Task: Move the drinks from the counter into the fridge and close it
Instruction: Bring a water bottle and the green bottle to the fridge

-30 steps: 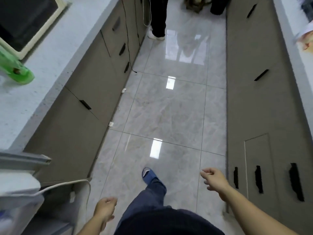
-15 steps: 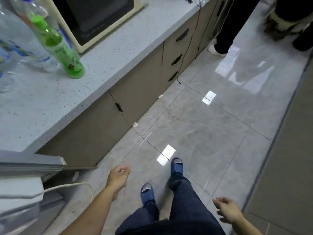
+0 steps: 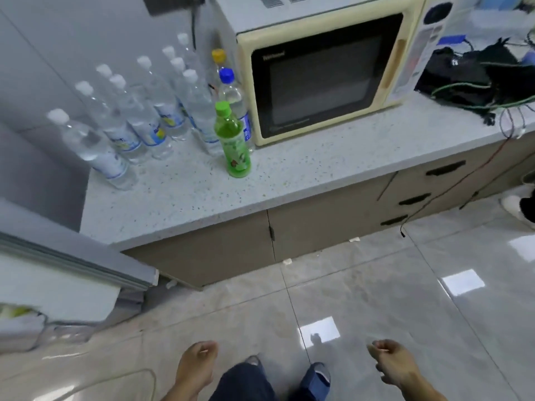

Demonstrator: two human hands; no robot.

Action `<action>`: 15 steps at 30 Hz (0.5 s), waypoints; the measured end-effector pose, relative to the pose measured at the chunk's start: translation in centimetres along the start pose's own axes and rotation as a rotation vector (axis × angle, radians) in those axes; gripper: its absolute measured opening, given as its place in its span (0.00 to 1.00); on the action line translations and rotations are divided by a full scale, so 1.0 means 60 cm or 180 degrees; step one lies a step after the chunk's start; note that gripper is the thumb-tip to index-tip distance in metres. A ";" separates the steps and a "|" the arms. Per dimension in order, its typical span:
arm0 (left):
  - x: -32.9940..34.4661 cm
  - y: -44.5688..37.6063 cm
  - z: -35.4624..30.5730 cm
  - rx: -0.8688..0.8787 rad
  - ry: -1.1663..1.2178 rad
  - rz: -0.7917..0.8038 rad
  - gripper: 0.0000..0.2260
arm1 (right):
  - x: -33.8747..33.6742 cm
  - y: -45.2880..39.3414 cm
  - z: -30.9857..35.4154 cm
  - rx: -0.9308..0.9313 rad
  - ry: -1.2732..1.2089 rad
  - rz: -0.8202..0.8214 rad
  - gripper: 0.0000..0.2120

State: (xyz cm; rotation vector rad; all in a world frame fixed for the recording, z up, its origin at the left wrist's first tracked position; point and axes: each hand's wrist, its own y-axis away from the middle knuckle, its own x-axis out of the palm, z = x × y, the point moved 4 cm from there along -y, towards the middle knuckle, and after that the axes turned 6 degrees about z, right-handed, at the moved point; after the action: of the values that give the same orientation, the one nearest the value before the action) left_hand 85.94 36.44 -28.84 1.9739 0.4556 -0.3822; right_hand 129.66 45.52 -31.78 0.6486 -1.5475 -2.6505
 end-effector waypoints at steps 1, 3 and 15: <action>0.003 0.002 0.001 -0.0022 0.0074 -0.0051 0.05 | 0.001 -0.007 0.031 -0.0081 0.0045 0.0040 0.05; 0.006 0.004 -0.002 -0.0075 0.0282 -0.0115 0.06 | 0.016 -0.015 0.096 -0.0259 0.0107 0.0159 0.05; -0.083 -0.057 -0.302 0.1161 0.1459 -0.0492 0.05 | 0.246 0.084 0.620 -0.2674 0.0335 0.0676 0.08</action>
State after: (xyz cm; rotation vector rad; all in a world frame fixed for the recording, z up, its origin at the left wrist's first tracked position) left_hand 81.12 53.46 -21.65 2.3968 0.8834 -0.1055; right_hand 102.06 70.83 -16.82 0.5002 -0.3481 -2.6739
